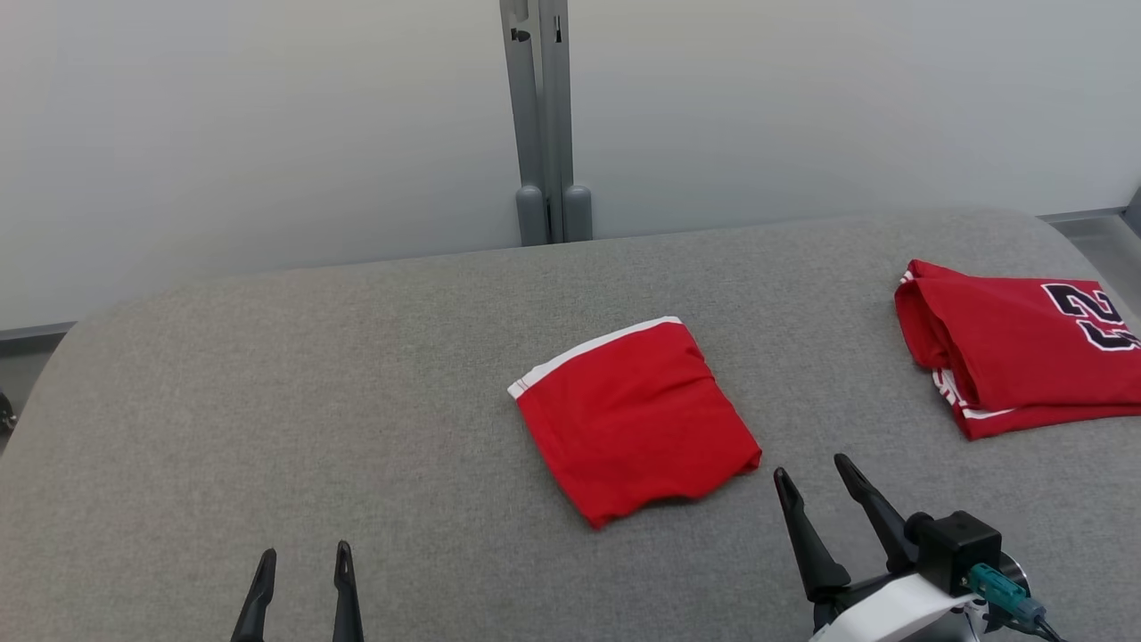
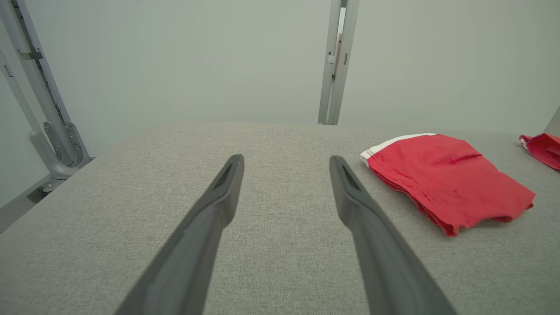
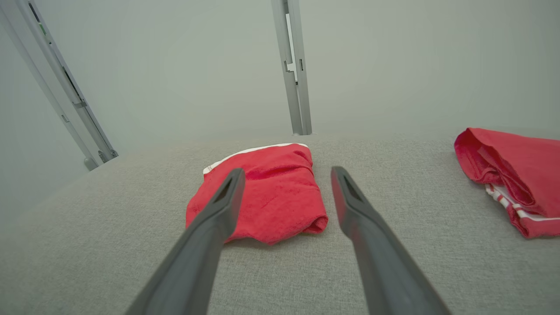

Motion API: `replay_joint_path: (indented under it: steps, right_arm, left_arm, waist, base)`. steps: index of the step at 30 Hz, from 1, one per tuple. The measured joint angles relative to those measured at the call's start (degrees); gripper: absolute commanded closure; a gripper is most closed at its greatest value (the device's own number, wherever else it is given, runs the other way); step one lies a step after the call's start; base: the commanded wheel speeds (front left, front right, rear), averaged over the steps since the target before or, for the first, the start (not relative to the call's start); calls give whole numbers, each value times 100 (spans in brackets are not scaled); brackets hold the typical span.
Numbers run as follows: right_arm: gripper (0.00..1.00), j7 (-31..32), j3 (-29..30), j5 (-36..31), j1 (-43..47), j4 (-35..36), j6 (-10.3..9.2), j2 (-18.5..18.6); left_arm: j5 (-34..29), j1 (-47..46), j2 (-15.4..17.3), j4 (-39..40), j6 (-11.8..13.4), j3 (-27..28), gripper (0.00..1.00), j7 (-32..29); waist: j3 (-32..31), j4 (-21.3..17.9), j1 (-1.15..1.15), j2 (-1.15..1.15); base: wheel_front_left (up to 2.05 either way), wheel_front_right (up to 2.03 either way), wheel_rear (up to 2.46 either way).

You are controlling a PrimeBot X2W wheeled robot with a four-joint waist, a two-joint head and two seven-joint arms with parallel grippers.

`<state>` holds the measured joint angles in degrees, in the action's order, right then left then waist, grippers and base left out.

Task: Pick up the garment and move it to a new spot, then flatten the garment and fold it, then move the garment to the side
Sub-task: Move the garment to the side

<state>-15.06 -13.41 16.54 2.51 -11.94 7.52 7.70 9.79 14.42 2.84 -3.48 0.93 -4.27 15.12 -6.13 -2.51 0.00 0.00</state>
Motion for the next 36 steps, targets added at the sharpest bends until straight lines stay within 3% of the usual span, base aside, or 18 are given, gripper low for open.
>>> replay_joint_path:
  steps: [8, 14, 21, 30, 36]
  right_arm:
    - [0, 0, -190, 180, -302, -341, 0, -33]
    - [0, 0, -261, 454, -833, -775, 0, 158]
    - [0, 90, -891, 1408, -1871, -1781, 0, 689]
    - [0, 934, -1779, 2706, -3200, -2282, 0, 1557]
    - [0, 1307, -2303, 3223, -3730, -2507, 0, 1876]
  left_arm:
    - [-32, -182, 0, 78, -92, -14, 0, 0]
    - [-32, -274, 0, 101, -145, -60, 0, 0]
    - [-34, -538, 0, 101, -220, -148, 0, 1]
    - [42, -1055, 0, 89, -296, -361, 0, 0]
    - [86, -1290, 1, 73, -345, -536, 0, 0]
  waist:
    - [261, 120, 0, 0]
    - [508, 245, 0, 0]
    - [853, 405, 0, 0]
    - [1419, 676, 0, 0]
    - [1778, 913, 0, 0]
  base:
    - [0, 0, 0]
    - [0, 0, 0]
    - [0, 0, 0]
    - [0, 0, 0]
    - [0, 0, 0]
